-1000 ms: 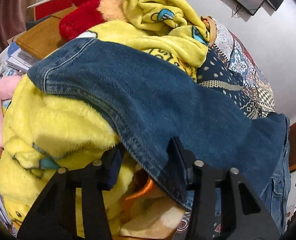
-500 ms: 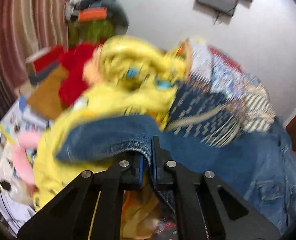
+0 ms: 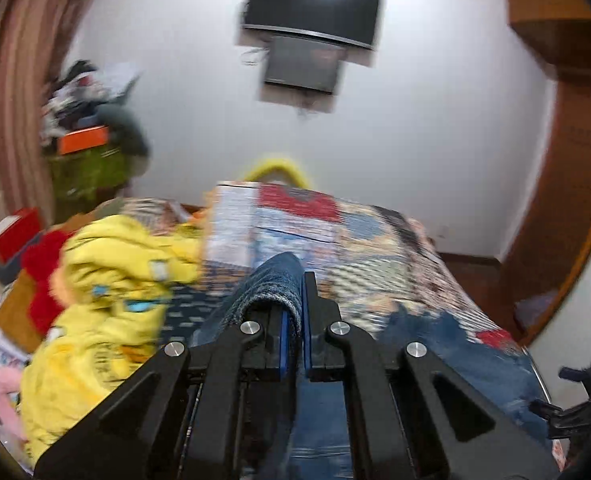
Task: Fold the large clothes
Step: 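Grasp the denim jacket's sleeve with the left gripper and lift it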
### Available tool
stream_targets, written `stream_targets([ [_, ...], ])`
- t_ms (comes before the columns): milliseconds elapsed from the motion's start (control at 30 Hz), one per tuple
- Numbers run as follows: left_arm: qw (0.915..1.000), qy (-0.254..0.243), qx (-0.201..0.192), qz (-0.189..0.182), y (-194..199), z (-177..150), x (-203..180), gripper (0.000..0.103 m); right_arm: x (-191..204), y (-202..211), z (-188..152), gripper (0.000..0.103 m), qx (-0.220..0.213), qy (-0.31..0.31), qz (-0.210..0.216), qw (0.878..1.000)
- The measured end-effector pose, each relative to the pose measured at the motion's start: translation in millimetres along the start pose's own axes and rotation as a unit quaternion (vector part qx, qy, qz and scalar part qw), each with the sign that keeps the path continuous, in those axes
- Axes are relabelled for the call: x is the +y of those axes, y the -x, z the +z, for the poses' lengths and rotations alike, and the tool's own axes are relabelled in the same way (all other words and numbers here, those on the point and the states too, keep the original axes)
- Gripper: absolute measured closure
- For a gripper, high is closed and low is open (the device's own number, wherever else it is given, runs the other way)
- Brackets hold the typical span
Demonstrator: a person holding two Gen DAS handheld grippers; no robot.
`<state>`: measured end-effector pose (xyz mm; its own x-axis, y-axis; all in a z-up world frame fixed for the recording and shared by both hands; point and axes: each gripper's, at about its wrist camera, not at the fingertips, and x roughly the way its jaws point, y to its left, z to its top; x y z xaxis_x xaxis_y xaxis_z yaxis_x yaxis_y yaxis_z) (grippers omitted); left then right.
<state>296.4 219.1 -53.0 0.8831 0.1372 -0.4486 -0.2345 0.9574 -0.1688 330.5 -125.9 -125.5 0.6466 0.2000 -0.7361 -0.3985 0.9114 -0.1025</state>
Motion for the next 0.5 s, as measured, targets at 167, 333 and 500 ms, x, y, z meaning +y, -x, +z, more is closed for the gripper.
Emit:
stream_targets([
  [167, 0.9961, -0.055, 0.044, -0.052, -27, -29, -82, 0.099, -23, 6, -8, 0.0, -0.004, -0.022, -0.002, 1.0],
  [333, 0.9846, -0.11, 0.103, -0.088, -53, -72, -142, 0.099, -44, 4, -22, 0.0, 0.008, -0.037, -0.009, 0.999],
  [500, 0.9649, -0.147, 0.183, -0.118, -76, -127, -191, 0.099, -58, 1, -36, 0.0, 0.023, -0.038, -0.017, 0.999],
])
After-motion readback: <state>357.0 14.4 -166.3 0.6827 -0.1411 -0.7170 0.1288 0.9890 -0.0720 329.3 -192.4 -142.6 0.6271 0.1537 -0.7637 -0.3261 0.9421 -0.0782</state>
